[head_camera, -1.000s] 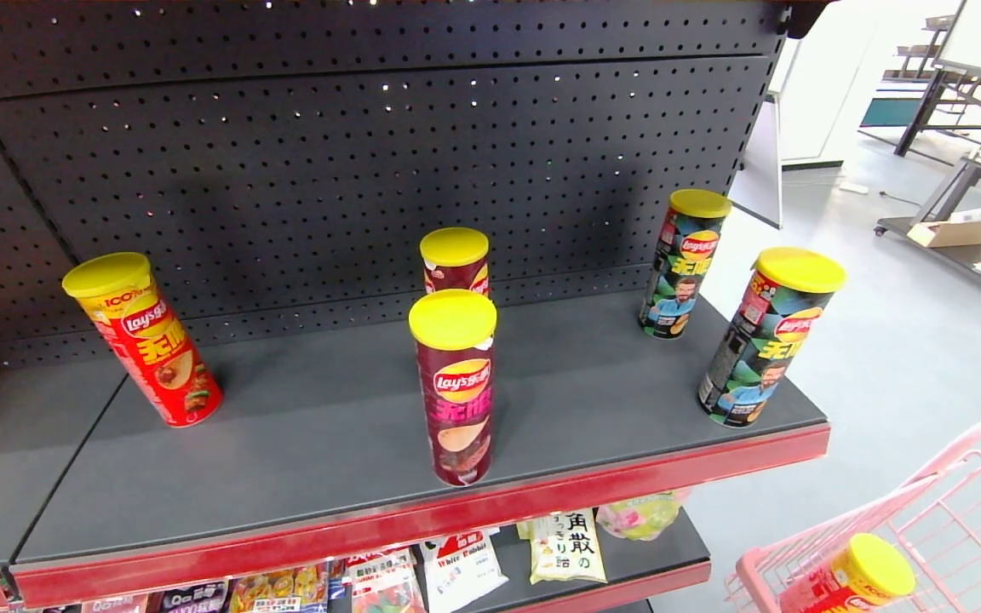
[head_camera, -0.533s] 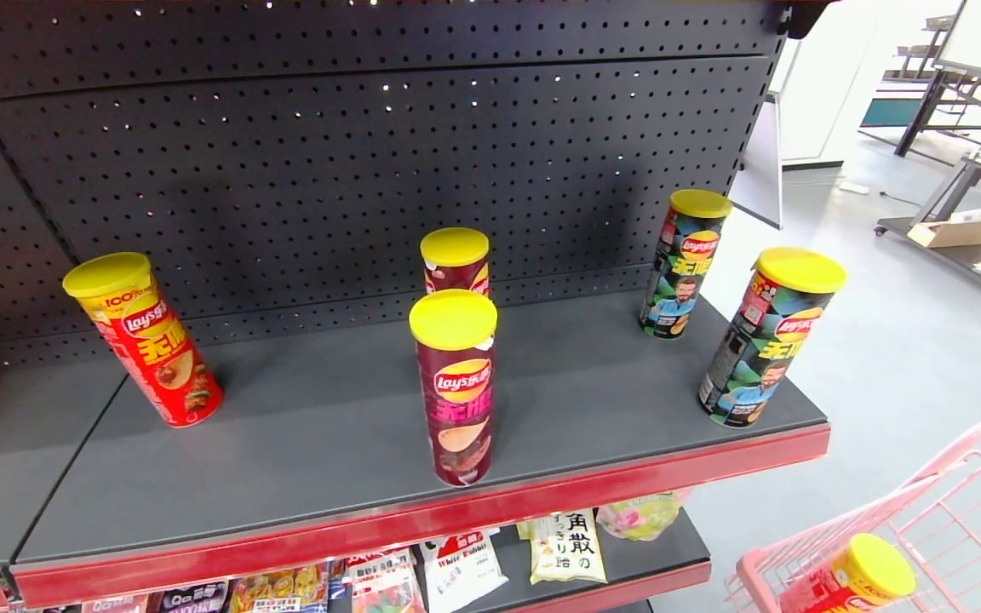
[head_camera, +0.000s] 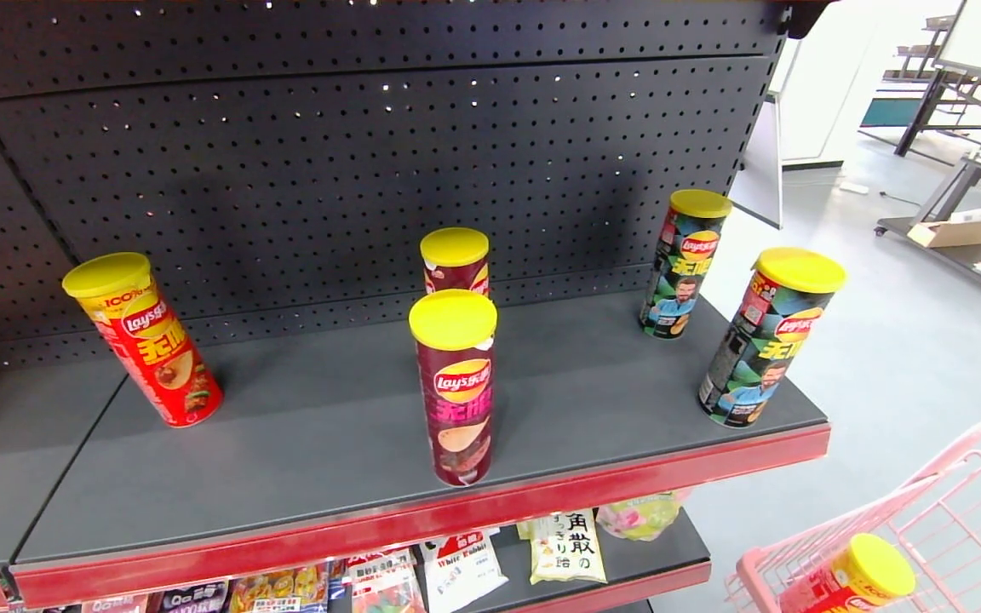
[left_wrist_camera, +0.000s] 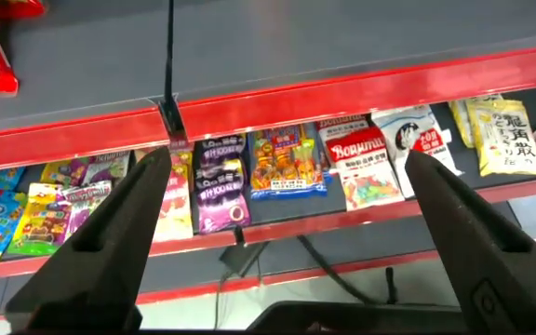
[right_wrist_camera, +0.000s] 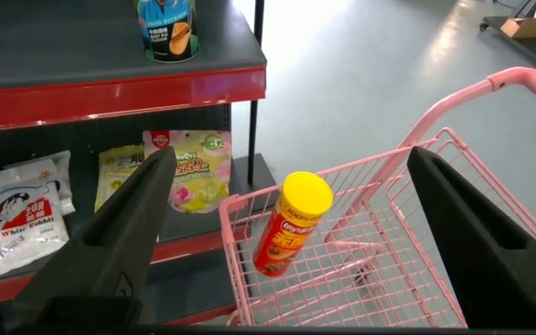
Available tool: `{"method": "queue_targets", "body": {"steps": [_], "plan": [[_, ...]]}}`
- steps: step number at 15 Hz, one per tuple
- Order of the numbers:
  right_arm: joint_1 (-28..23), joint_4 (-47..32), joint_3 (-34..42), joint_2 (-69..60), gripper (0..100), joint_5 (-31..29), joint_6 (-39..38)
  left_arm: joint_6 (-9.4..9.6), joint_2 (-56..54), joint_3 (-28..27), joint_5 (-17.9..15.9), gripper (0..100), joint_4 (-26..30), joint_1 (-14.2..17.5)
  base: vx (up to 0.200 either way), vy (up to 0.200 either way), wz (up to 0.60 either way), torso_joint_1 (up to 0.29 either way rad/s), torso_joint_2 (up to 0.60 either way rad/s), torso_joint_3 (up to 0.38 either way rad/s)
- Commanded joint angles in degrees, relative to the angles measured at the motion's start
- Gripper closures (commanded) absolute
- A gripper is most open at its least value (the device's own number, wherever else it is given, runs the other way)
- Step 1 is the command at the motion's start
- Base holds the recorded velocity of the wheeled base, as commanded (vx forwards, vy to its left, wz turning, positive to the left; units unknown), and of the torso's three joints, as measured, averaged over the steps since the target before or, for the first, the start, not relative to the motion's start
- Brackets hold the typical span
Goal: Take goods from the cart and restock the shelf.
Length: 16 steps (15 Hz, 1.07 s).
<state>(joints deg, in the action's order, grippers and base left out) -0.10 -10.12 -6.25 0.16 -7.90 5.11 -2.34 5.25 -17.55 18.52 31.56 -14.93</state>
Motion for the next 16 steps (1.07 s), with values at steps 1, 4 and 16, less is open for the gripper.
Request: {"method": "queue_targets", "body": {"steps": [1,4,16], "plan": [[0.01,0.01,0.01,-0.16,0,-0.01,-0.1,-0.21,0.2,0.42,0.03,0,-0.01,-0.01,-0.2,0.0,0.0,0.007,0.0,0.002],[0.01,0.01,0.01,-0.16,0,0.08,-0.1,-0.12,0.2,0.5,0.12,0,-0.01,-0.01,-0.2,0.0,0.0,0.012,0.0,-0.001],[0.01,0.01,0.01,-0.16,0,0.25,-0.19,-0.21,0.2,1.65,0.2,0,-0.18,-0.01,-0.017,0.0,-0.35,0.004,0.0,0.0]]}}
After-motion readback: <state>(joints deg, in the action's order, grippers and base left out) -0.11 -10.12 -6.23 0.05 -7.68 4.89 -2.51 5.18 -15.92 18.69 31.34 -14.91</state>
